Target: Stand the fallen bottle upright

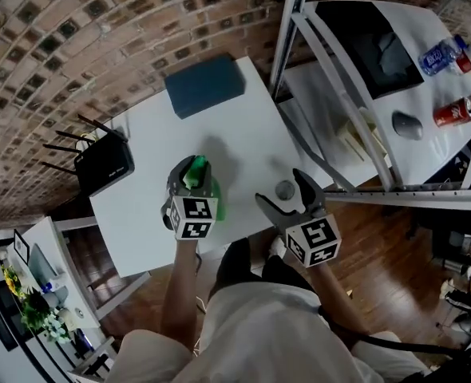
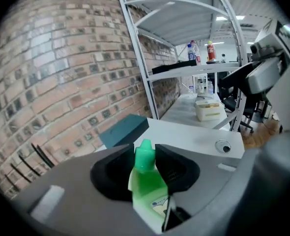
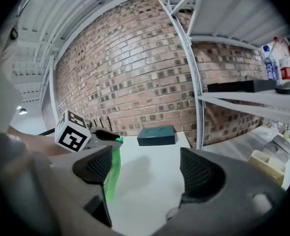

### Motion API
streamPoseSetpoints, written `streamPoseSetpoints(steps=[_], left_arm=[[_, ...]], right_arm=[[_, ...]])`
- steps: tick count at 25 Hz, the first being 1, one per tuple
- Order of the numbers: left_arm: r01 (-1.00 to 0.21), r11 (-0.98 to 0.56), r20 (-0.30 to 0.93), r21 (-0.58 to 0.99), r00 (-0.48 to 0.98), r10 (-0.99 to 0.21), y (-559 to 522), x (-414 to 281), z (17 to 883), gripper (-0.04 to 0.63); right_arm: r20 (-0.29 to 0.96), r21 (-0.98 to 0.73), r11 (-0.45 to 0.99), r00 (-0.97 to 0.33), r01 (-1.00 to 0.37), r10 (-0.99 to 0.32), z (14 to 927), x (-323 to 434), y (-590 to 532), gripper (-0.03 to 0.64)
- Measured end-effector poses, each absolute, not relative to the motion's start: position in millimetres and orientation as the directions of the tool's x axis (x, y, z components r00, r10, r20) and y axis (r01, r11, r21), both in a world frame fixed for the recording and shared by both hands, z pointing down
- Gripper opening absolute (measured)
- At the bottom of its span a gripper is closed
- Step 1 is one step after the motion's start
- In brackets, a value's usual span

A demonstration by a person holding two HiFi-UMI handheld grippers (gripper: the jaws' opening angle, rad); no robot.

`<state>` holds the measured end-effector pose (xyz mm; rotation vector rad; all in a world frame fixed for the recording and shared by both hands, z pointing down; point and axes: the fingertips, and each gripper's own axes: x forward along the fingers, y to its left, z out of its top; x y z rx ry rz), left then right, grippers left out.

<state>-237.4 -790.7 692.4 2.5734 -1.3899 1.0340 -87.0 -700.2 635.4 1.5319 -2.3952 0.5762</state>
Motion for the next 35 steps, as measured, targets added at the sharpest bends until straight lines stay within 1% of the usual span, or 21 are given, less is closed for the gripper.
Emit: streamPoseSetpoints(steps=[2,4,9,12,14,17,19,21,22,24,25,30,33,35], left_arm=[[-0.770,-0.560,0.515,-0.305,0.362,-0.777,-767.5,-245.3,675.1,0.152],[-0.760,-0.547,0.467,-0.352,0.364,-0.806,-738.8,-248.7,662.2,0.151],[-0.705,-0.544,0.391,-0.456,0.390,-0.834,-667.7,-239.2,650.8,0.152],[-0.756,-0.461,0.332,-0.464,0.334,-0.882,-646.6,-245.2,648.4,0.154],[-0.800,-0.404,0.298,-0.444,0.294,-0.908,-634.5,-255.3,647.7,0.155],[-0.845,-0.357,0.267,-0.399,0.265,-0.926,-618.1,-264.1,649.7,0.156],[-0.874,-0.337,0.267,-0.351,0.251,-0.930,-611.0,-268.0,652.0,0.165],[-0.883,-0.325,0.275,-0.339,0.237,-0.932,-606.1,-268.8,653.0,0.167],[-0.887,-0.319,0.275,-0.333,0.232,-0.933,-603.8,-268.1,652.2,0.175],[-0.914,-0.294,0.267,-0.280,0.220,-0.938,-595.0,-269.9,646.6,0.237],[-0.929,-0.276,0.258,-0.247,0.212,-0.943,-588.0,-272.5,641.9,0.250],[-0.967,-0.221,0.218,-0.129,0.190,-0.957,-520.7,-281.5,614.9,0.254],[-0.973,-0.220,0.184,-0.062,0.206,-0.961,-472.7,-283.5,593.7,0.270],[-0.974,-0.225,0.147,-0.027,0.219,-0.965,-445.5,-286.0,578.6,0.286]], right_arm=[[0.399,-0.206,0.388,-0.439,-0.898,-0.805,634.3,-91.5,-687.4,0.420],[0.389,-0.215,0.404,-0.457,-0.889,-0.800,630.6,-97.9,-672.4,0.420],[0.362,-0.209,0.445,-0.492,-0.871,-0.792,617.8,-106.5,-638.4,0.420],[0.344,-0.204,0.447,-0.491,-0.871,-0.801,610.5,-100.9,-623.4,0.420],[0.331,-0.197,0.451,-0.492,-0.870,-0.805,606.1,-97.2,-612.1,0.420],[0.319,-0.196,0.459,-0.499,-0.866,-0.806,605.1,-91.2,-595.8,0.420],[0.311,-0.199,0.469,-0.509,-0.861,-0.803,605.3,-86.8,-587.8,0.420],[0.293,-0.191,0.487,-0.523,-0.852,-0.800,601.6,-82.7,-583.0,0.420],[0.283,-0.186,0.496,-0.529,-0.848,-0.800,599.1,-81.0,-580.9,0.420],[0.268,-0.182,0.508,-0.539,-0.842,-0.798,596.1,-79.8,-574.4,0.420],[0.262,-0.186,0.509,-0.542,-0.840,-0.799,595.4,-80.3,-570.2,0.420],[0.225,-0.236,0.496,-0.544,-0.836,-0.809,588.2,-86.2,-522.8,0.420],[0.203,-0.246,0.501,-0.549,-0.830,-0.811,580.6,-95.8,-482.3,0.420],[0.172,-0.222,0.514,-0.552,-0.829,-0.816,569.5,-102.6,-457.5,0.420]])
